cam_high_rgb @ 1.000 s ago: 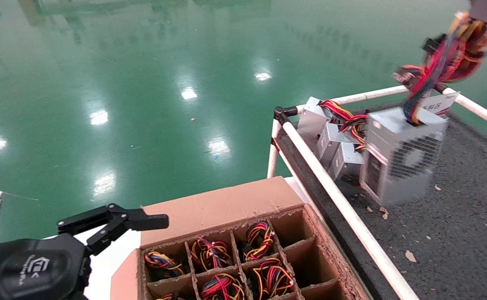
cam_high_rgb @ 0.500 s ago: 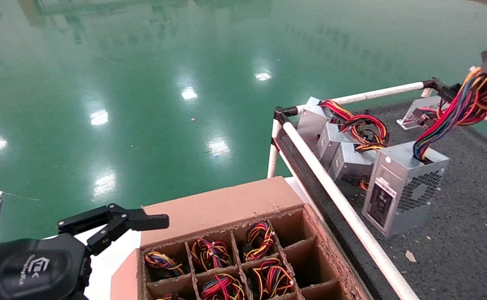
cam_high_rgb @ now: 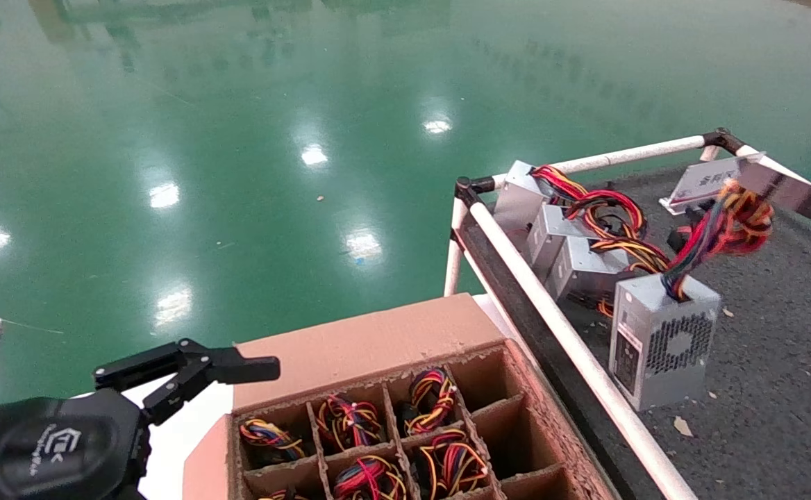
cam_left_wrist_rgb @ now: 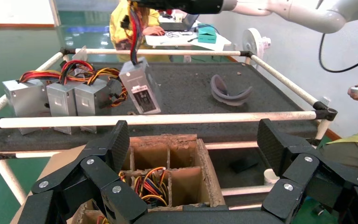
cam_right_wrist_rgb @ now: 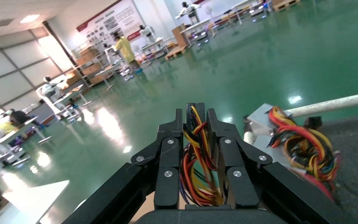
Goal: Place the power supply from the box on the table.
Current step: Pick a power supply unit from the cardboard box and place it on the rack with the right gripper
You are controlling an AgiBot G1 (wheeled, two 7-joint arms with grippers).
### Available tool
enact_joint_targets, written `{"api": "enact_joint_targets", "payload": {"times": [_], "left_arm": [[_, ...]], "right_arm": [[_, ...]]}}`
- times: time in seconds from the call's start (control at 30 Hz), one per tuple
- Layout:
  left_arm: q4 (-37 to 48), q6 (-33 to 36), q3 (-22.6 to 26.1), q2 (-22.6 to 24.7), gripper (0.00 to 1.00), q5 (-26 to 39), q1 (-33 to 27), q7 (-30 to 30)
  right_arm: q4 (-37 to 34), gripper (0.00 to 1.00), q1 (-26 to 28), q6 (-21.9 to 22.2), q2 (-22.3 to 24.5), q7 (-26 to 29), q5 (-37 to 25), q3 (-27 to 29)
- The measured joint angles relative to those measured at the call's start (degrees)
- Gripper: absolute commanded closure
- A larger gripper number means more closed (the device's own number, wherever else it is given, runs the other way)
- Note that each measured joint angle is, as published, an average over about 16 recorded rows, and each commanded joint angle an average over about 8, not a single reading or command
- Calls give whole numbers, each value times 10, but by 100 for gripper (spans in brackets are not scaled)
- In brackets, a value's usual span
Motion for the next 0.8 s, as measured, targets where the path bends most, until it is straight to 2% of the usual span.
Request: {"api": "enact_joint_targets", "payload": {"times": [0.5, 0.8], "left_arm": [[0, 0, 0, 0, 0, 0, 0, 0], [0, 0, 0, 0, 0, 0, 0, 0]], "right_arm": [[-128, 100, 105, -24, -78, -49, -62, -50], [-213, 100, 156, -50, -107, -90, -90, -70]]}}
